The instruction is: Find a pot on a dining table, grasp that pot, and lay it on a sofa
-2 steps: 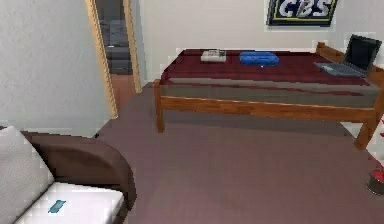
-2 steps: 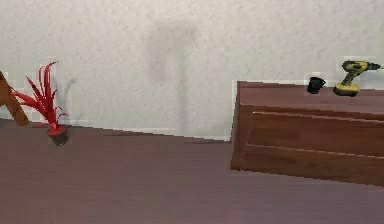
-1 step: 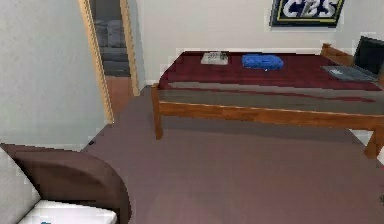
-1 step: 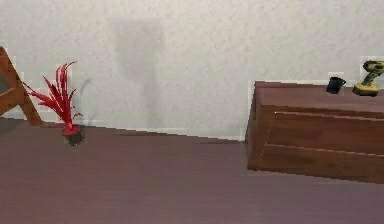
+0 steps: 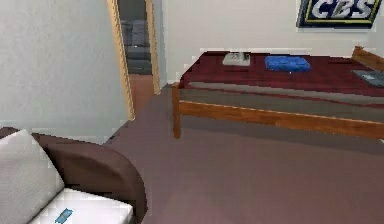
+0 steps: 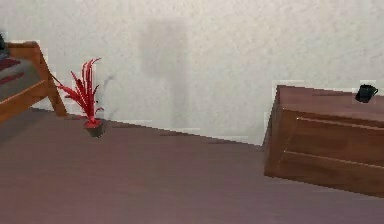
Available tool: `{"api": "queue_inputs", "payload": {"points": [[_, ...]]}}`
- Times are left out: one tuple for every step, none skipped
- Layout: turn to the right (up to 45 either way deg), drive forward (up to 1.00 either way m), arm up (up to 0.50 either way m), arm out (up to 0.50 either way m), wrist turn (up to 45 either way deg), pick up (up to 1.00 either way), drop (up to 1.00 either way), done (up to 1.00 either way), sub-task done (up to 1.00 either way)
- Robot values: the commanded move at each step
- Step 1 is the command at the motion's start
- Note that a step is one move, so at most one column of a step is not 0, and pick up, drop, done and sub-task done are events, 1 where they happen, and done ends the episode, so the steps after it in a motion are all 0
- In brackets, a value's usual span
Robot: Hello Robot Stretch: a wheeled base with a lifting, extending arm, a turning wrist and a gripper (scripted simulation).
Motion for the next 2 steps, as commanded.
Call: {"api": "queue_inputs", "payload": {"points": [[0.0, 1.00, 0.00, 0.00, 0.0, 0.00, 0.00, 0.00, 0.00], [-30.0, 0.00, 0.00, 0.00, 0.0, 0.00, 0.00, 0.00, 0.00]]}}
